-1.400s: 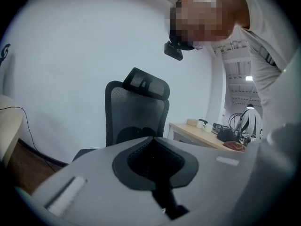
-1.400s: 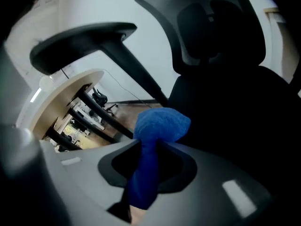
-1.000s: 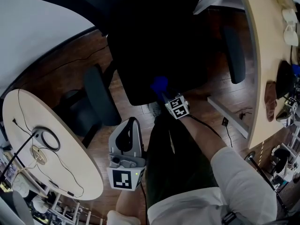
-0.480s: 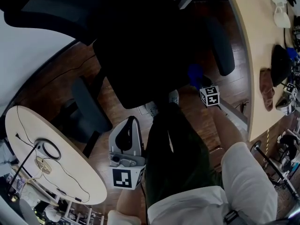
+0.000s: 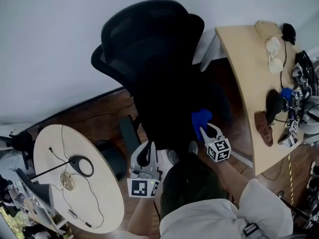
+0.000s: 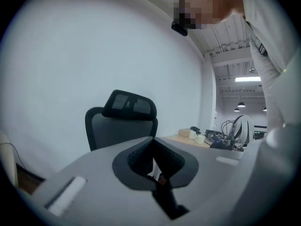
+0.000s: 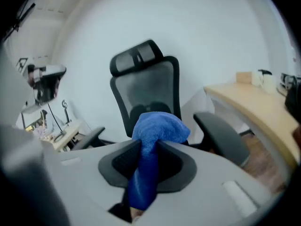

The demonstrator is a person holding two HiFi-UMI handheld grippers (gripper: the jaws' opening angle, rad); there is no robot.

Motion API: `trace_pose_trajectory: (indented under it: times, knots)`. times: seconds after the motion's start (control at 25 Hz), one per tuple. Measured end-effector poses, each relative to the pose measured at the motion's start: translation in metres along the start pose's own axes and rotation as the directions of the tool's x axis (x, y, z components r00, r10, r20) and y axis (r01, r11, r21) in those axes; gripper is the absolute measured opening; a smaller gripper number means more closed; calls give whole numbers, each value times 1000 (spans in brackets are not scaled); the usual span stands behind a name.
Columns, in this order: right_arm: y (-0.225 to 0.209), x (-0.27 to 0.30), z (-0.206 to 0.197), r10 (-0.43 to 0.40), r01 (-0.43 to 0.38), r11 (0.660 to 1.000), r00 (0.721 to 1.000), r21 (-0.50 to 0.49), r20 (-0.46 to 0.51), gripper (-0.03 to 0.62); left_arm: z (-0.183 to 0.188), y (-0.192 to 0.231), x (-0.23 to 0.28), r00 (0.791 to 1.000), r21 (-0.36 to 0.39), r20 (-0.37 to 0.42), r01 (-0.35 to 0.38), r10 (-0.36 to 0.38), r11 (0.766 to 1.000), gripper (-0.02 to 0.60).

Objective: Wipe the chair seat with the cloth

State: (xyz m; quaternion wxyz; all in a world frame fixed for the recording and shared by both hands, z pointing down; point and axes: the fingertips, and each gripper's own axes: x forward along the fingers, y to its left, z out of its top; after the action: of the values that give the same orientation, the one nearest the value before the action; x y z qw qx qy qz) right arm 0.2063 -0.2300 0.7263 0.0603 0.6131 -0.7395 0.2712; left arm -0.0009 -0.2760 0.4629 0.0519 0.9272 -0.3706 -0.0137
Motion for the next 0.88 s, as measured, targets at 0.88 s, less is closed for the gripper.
trace_pose_trajectory:
  times: [0.88]
  knots:
    - [271,-406,382,152,114,930,747,-351,648,91,293,-103,-184,961,200,269,-124,67,972,0]
